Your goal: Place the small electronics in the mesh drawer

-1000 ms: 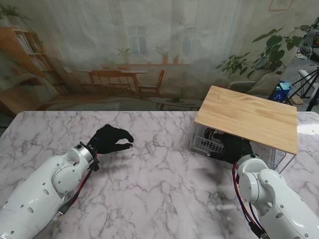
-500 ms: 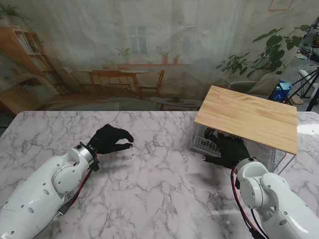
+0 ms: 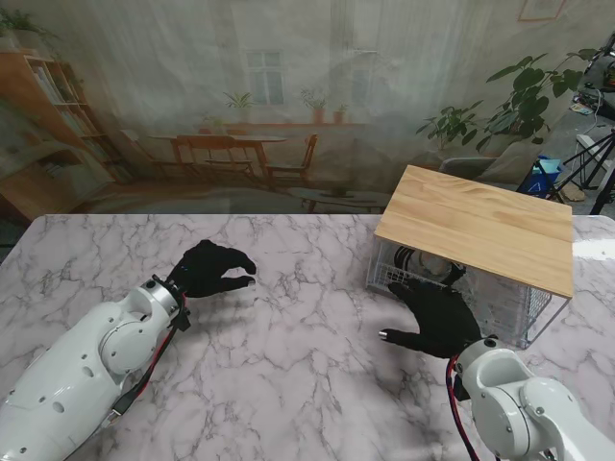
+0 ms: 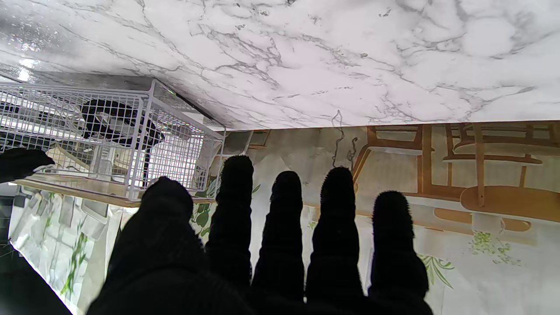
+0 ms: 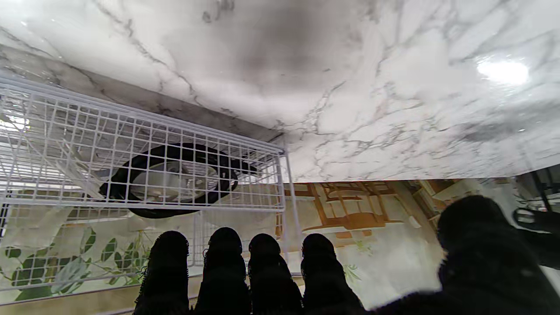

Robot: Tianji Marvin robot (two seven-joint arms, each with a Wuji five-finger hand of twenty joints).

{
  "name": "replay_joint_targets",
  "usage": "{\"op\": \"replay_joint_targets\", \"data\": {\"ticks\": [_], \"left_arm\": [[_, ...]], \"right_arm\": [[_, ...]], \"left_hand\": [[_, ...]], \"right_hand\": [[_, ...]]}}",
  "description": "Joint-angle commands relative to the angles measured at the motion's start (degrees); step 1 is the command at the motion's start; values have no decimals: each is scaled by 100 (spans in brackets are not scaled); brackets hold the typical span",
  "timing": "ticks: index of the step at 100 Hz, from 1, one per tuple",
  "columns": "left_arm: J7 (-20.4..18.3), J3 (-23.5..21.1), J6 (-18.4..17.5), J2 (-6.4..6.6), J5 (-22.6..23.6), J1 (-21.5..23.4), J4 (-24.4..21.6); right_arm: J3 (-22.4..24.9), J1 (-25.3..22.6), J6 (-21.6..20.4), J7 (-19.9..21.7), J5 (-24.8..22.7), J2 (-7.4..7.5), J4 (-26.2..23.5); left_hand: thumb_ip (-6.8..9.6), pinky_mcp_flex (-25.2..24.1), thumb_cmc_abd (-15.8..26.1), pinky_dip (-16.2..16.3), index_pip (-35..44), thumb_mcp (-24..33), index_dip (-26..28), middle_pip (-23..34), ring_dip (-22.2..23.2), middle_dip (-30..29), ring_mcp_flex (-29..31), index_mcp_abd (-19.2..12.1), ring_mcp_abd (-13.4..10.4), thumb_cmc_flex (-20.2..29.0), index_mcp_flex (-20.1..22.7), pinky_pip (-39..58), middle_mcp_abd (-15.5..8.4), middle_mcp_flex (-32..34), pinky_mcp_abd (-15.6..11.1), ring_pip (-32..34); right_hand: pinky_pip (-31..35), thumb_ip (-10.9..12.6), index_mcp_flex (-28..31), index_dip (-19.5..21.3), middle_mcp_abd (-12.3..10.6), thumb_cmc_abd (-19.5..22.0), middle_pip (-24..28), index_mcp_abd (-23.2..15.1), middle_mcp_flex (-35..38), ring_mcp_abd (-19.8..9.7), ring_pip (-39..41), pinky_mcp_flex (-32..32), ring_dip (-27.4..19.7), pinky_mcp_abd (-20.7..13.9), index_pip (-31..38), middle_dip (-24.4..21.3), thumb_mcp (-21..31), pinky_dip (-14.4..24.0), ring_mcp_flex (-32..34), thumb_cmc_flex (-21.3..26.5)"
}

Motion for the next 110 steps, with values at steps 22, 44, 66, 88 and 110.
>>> {"op": "replay_joint_targets", "data": {"ticks": [22,44,66,88,110], "left_arm": [[-246,-228,-18,-51,-352,255,-353],[-625,-586,301,-106,-931,824,-1331],[-636,-573,431,-237,-2030,1143,-1693],[-308,-572,357,-373,-2778,1595,-1763],[-115,-499,571,-429,-2909,1743,-1484]], "right_arm": [[114,-319,-253,-98,490,-48,-493],[-127,-35,-383,-823,1564,-189,-684],[-934,971,-628,-1850,2862,-462,93],[-1495,1579,-1195,-2090,3431,-570,1049],[-1641,1782,-1603,-2207,3720,-626,1787]], "left_hand": [[-11,-180,158,-62,-45,-14,-77,-232,-173,-125,-293,112,15,68,-7,-159,188,-146,63,-204],[-77,-214,404,-245,-1646,-100,-927,-884,-613,-695,-668,-39,160,-117,-1134,-372,269,-964,-21,-505],[-66,-365,443,-268,-2103,-104,-1175,-998,-674,-816,-899,235,208,-214,-1391,-551,362,-1309,-51,-542],[-30,-289,394,-49,-1389,-83,-755,-506,-391,-288,-608,388,229,-58,-267,-341,328,-460,2,-229],[-26,-462,333,32,-1031,-51,-355,-386,-246,-124,-582,474,196,139,-170,-309,301,-383,122,-183]], "right_hand": [[652,157,122,292,-237,-12,148,-259,492,145,-391,171,197,277,654,223,10,116,461,307],[1536,201,691,316,-276,-122,1585,-573,686,394,97,578,729,875,1484,1000,14,948,1246,537],[2093,221,995,368,-405,-315,2042,-767,1033,368,375,839,1005,896,1898,1208,174,1324,1663,563],[2031,211,845,351,-679,-269,1980,-938,938,134,257,807,924,773,2027,1178,206,1260,1537,482],[2131,209,855,327,-812,-279,1983,-1020,991,-15,294,936,900,689,2158,1175,237,1278,1598,468]]}}
